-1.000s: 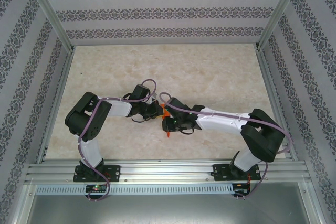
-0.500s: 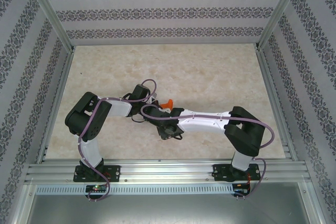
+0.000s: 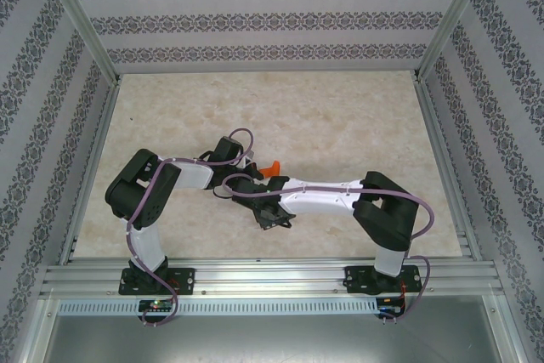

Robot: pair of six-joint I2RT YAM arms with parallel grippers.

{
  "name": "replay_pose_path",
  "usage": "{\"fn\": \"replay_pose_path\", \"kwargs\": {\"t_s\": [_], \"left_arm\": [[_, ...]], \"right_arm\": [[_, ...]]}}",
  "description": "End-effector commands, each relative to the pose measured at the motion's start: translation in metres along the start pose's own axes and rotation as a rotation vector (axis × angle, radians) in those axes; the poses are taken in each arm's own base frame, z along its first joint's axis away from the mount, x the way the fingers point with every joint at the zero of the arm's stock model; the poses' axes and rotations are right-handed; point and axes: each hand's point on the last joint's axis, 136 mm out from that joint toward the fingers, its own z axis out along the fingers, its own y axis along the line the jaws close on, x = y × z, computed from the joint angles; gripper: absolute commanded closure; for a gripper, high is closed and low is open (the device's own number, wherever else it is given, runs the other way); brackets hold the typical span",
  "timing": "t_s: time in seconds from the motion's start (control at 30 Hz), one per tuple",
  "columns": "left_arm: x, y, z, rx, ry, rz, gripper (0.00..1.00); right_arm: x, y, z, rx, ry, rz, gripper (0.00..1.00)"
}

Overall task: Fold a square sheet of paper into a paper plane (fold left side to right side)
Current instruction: Fold the wing for the fifth time at the center of the table.

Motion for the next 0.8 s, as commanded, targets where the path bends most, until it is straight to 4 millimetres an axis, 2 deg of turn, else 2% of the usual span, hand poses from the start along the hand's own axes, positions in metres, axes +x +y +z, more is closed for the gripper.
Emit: {"fn": "replay_pose_path", "kwargs": {"t_s": [0.0, 0.2, 0.43, 0.77], "left_arm": [[-0.001, 0.022, 0.005, -0.059, -0.008, -0.007, 0.99], [0.000, 0.022, 0.006, -0.059, -0.007, -0.009, 0.99], [0.000, 0.023, 0.006, -0.057, -0.005, -0.008, 0.99], [0.001, 0.023, 0.007, -0.054, -0.002, -0.007, 0.99]], "right_arm": [[0.001, 0.003, 0.002, 0.021, 0.006, -0.002, 0.80], [0.001, 0.005, 0.005, 0.025, 0.013, -0.001, 0.80], [-0.010, 0.012, -0.007, -0.030, -0.046, 0.022, 0.79], [-0.012, 0.002, -0.002, 0.050, -0.031, 0.026, 0.78]]}}
